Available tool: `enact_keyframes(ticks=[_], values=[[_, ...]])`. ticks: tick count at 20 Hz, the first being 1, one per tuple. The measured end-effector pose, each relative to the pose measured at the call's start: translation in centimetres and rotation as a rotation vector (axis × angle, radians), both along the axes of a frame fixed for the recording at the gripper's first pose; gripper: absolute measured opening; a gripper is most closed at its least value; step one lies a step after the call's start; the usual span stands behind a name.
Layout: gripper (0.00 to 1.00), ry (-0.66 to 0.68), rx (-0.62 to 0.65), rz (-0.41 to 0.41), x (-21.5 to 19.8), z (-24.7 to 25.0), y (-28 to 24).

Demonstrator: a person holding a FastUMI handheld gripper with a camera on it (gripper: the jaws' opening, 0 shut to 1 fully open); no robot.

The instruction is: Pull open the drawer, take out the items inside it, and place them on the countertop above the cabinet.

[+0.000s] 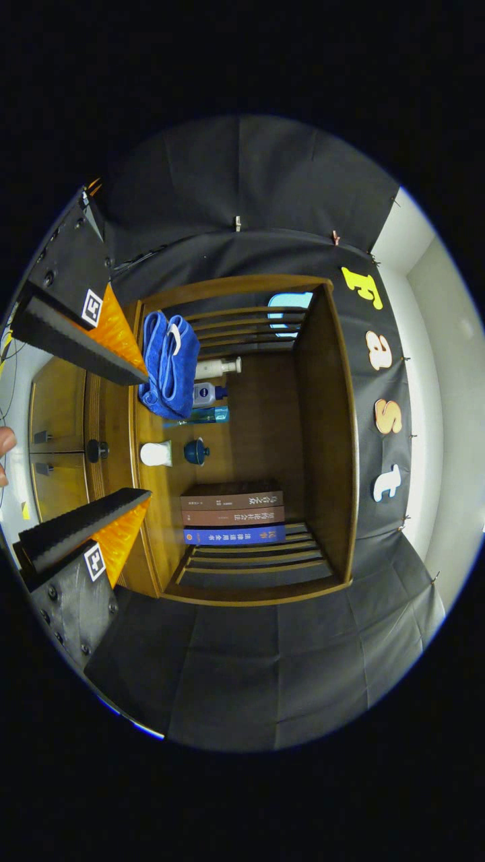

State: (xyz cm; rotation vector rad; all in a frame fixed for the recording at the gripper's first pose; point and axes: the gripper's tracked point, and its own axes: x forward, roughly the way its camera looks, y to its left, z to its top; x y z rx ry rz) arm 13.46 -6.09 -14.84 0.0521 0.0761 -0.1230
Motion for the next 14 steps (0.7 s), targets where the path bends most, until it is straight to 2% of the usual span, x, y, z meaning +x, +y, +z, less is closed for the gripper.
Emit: enact_keyframes(ticks=[6,14], values=[[1.0,-0.034,0.0,0.004,-5.1,4.5,1.8],[1.0,-0.044,0.014,0.02,-10.0,6.8,4.1]])
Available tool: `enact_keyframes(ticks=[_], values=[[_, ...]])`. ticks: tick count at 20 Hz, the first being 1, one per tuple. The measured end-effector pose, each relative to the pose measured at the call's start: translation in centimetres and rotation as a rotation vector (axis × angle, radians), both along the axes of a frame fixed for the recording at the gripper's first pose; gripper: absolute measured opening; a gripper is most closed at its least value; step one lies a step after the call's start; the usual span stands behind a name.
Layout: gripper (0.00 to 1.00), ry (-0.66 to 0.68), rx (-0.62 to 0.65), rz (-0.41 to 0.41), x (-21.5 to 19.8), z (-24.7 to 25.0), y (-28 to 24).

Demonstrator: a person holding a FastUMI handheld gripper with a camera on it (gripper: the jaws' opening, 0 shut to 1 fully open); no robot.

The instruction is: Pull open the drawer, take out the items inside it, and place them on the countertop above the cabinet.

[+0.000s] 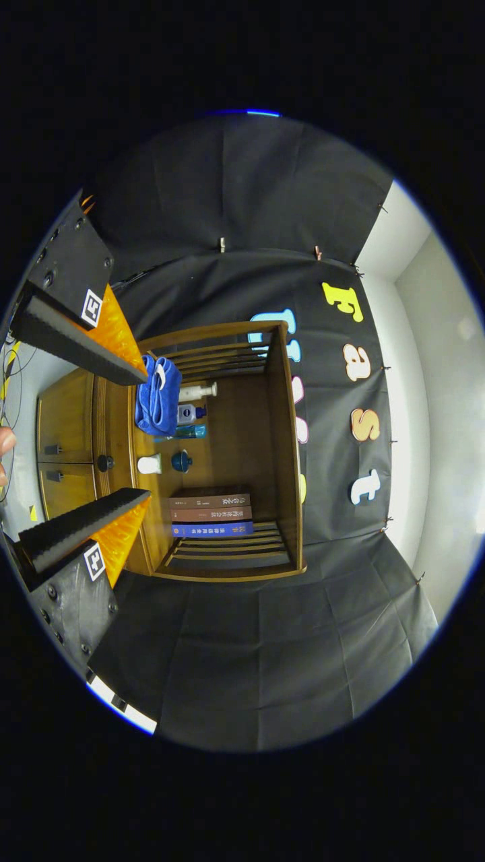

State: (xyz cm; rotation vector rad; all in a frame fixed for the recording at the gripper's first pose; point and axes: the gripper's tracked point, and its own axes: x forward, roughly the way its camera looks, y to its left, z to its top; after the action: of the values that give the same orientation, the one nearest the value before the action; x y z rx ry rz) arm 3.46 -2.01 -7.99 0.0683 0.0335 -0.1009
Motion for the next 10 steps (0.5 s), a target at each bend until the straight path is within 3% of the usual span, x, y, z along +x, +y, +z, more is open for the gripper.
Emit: enact_keyframes(ticks=[10], values=[[1.0,-0.036,-0.032,-0.013,-3.2,2.6,0.1]])
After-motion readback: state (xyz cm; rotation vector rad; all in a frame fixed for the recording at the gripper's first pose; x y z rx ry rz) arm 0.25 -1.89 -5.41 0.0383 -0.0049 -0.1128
